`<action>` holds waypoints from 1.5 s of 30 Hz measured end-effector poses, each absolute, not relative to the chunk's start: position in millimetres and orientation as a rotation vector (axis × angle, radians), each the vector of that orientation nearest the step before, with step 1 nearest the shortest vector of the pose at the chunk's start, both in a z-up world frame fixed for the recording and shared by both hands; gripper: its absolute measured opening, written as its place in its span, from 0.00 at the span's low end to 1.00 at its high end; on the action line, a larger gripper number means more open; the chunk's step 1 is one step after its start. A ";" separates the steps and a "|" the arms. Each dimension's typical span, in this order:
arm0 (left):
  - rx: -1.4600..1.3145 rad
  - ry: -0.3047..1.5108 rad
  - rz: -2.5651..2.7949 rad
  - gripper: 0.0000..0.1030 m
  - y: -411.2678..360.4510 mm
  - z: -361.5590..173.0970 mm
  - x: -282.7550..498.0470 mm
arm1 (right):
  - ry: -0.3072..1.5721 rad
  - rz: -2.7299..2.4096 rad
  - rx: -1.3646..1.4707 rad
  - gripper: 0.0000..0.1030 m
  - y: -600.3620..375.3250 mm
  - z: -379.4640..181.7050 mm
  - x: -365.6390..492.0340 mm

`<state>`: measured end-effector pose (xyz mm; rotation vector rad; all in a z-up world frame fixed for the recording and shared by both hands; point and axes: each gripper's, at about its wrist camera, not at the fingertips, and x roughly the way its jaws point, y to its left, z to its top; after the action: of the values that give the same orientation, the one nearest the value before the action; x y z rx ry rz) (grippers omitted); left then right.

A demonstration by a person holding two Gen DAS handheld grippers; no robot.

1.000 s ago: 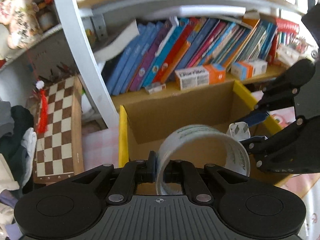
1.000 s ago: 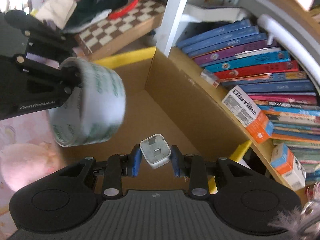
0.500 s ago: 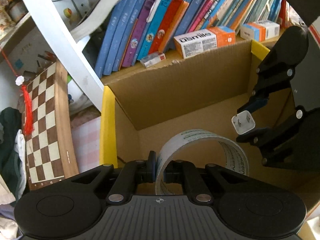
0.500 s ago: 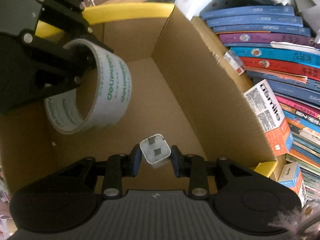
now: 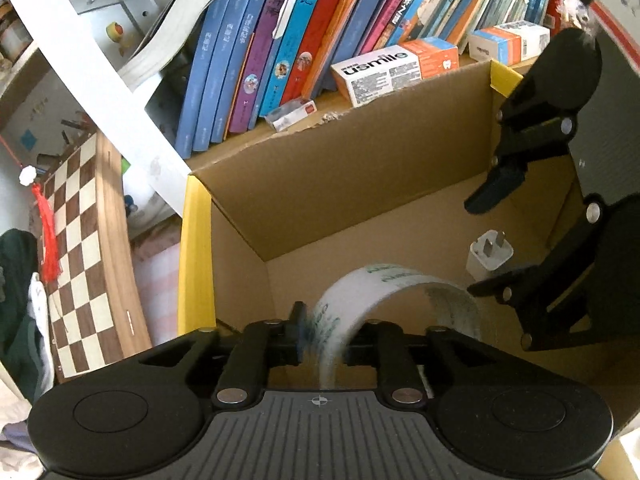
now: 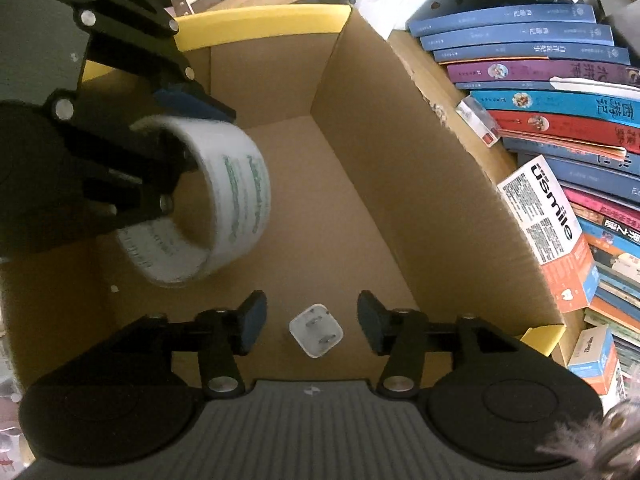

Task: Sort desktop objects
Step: 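Open the left tool dropping the tape roll while the right tool releases the plug into the box, then withdraw both tools from the box back over the table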

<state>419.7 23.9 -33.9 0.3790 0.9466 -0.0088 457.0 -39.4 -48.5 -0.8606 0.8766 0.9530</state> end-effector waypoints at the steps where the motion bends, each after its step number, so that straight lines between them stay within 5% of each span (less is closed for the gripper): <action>1: 0.383 0.945 -0.010 0.33 23.2 -33.5 419.0 | 0.872 0.955 -0.852 0.55 -40.1 -46.7 456.5; 2: 0.388 0.944 -0.012 0.37 22.2 -32.7 417.9 | 0.867 0.958 -0.844 0.56 -40.8 -45.0 456.0; 4: 0.404 0.931 -0.014 0.68 19.2 -28.2 414.4 | 0.854 0.963 -0.827 0.61 -42.4 -39.9 454.2; 9: 0.411 0.888 -0.008 0.81 16.3 -10.9 407.7 | 0.823 0.981 -0.802 0.62 -45.4 -29.1 445.6; 32: 0.139 0.529 0.039 0.85 35.3 83.9 296.5 | 0.624 0.804 -0.390 0.71 -104.2 65.0 376.6; 45: 0.097 0.515 -0.011 0.90 45.6 85.7 202.2 | 0.595 0.704 -0.234 0.81 -147.2 77.1 272.0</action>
<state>202.2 45.6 85.7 0.0973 0.5149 -0.0113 272.0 -147.2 77.1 -0.2344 0.5948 0.7035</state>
